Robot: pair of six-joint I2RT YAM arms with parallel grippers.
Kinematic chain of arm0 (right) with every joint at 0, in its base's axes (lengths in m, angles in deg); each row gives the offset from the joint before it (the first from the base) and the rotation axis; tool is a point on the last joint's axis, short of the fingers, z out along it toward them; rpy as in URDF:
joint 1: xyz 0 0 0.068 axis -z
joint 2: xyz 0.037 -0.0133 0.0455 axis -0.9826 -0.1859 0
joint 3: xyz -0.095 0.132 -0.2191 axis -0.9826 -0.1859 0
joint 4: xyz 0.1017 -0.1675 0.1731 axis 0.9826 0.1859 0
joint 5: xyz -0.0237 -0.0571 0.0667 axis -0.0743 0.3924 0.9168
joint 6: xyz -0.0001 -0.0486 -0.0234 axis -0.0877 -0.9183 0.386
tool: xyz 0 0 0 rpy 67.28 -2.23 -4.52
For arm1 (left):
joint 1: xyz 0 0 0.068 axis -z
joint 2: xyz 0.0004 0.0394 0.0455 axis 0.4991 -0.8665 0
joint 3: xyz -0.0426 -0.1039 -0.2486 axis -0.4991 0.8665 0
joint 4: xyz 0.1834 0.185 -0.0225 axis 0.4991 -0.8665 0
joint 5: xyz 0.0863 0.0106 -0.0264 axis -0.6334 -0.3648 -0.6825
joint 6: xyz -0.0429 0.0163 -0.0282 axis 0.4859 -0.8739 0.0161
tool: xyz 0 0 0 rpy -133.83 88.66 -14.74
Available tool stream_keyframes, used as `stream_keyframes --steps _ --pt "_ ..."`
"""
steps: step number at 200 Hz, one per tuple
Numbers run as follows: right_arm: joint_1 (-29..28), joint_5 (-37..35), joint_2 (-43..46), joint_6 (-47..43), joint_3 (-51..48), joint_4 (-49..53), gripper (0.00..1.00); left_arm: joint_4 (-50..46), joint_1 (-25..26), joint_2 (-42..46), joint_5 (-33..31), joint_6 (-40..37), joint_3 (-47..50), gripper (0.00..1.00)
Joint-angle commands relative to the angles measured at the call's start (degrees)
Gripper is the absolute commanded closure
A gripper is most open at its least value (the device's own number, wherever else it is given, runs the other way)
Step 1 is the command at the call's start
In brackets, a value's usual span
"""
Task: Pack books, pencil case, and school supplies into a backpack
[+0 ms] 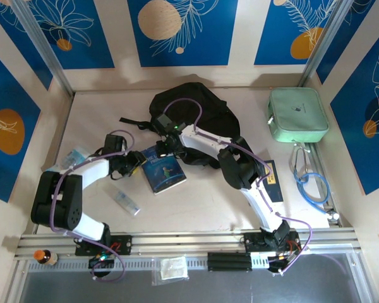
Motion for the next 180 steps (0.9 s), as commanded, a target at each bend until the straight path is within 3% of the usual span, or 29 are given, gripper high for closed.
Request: stream_keyframes --steps 1,51,114,149,180 --pt "-0.45 -2.66 -0.37 -0.92 0.07 3.29 0.55 1.86 0.2 -1.44 2.39 0.59 0.02 0.53" --pt "-0.1 -0.11 -2.32 -0.67 -0.57 3.86 0.54 3.36 0.21 -4.32 3.78 -0.03 -0.56 0.53" --pt "0.78 3.42 -2.67 0.8 -3.31 2.43 0.55 4.72 0.21 -5.68 5.69 -0.73 -1.16 0.61" --pt "0.78 3.47 -2.93 1.12 -3.62 2.71 0.55 4.55 0.21 -7.33 5.59 -0.56 -1.52 0.51" --pt "0.95 4.74 -3.29 1.51 -4.23 2.29 0.55 7.12 0.21 -7.75 9.8 -1.42 -2.13 0.51"
